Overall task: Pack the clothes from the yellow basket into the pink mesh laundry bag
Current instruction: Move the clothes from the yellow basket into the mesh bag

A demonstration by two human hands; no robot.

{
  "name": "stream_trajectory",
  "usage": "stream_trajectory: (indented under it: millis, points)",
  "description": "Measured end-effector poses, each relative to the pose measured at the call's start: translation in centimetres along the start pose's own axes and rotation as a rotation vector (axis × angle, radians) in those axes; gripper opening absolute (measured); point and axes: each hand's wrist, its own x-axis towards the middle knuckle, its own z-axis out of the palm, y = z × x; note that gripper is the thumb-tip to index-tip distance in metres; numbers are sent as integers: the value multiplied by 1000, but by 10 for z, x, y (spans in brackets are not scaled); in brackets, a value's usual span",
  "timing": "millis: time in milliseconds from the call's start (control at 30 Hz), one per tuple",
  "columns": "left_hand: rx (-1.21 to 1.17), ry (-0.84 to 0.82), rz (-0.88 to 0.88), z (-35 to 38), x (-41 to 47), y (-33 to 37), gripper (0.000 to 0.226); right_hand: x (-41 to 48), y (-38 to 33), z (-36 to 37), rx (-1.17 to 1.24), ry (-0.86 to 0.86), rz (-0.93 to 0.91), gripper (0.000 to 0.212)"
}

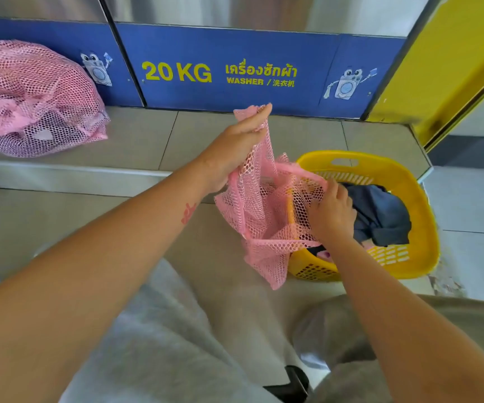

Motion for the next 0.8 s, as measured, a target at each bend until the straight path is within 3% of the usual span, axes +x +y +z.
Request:
stream_trajectory:
  millis: [100,167,233,300,367,467,533,600,733,800]
  points:
    - [-14,9,-2,3,6,-1,48,3,-1,0,7,89,-191,56]
    - [-5,28,7,5,11,-1,47,7,2,7,-45,-75,-306,52]
    - [-7,44,6,9,15,-2,47,10,9,16,-165,-281,-301,55]
    - [-11,54,2,13,17,-7,46,11,18,24,-242,-368,-287,58]
    - [-26,59,2,16,18,-11,46,11,22,25,-197,-316,-312,55]
    - [-61,52,1,21,21,-13,46,16,24,11,-34,-93,-317,45]
    - [-58,36,-2,26,23,-14,46,24,31,0,-7,58,-261,40]
    - [-50,19,-4,32,24,-14,45,33,43,-8,-91,119,-137,55]
    - [-39,-4,1,43,28,-11,45,39,71,-19,-197,-8,187,100]
    - [-40,-18,0,48,30,-9,45,36,84,-20,-232,-70,296,107]
